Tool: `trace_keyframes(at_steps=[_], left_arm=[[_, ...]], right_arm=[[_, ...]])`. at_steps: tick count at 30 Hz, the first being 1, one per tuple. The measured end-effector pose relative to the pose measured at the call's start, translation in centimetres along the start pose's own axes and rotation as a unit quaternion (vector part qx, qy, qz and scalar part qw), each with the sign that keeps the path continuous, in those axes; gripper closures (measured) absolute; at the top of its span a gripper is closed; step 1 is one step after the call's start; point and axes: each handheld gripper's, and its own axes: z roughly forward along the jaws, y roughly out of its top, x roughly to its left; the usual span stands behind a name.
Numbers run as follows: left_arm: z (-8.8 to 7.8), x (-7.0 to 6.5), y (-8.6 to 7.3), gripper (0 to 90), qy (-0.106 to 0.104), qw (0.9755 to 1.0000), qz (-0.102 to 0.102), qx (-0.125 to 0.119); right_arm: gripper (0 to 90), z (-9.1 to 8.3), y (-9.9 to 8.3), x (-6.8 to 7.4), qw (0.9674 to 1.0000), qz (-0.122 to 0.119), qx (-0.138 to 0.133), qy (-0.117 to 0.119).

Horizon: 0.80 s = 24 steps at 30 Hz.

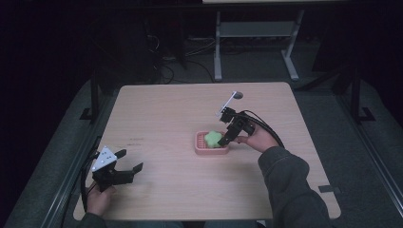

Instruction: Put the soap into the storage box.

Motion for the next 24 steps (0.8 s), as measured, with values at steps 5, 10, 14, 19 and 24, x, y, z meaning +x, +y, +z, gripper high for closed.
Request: trace_keyframes(at_steps=[5, 10, 14, 19, 24], left_arm=[[-0.1, 0.0, 0.0, 14.2, 0.001, 1.0, -0.002, -0.002], [0.0, 0.0, 0.0, 14.1, 0.001, 1.0, -0.001, 0.0], [0.0, 0.0, 0.0, 14.1, 0.001, 1.0, 0.001, 0.001], [-0.1, 0.0, 0.0, 14.1, 0.002, 1.0, 0.001, 0.0], [0.0, 0.0, 0.0, 14.1, 0.002, 1.0, 0.001, 0.001]], right_arm=[[20.2, -0.5, -0.3, 0.1, 1.0, -0.001, -0.005, -0.003], [20.2, -0.9, -0.6, 0.0, 1.0, 0.0, -0.004, -0.004], [20.2, -1.3, -1.1, 0.0, 1.0, 0.002, -0.004, -0.007], [20.3, -1.9, -1.6, 0.0, 0.9999, 0.005, -0.008, -0.01], [20.2, -2.2, -2.1, -0.1, 0.9998, 0.004, -0.004, -0.017]])
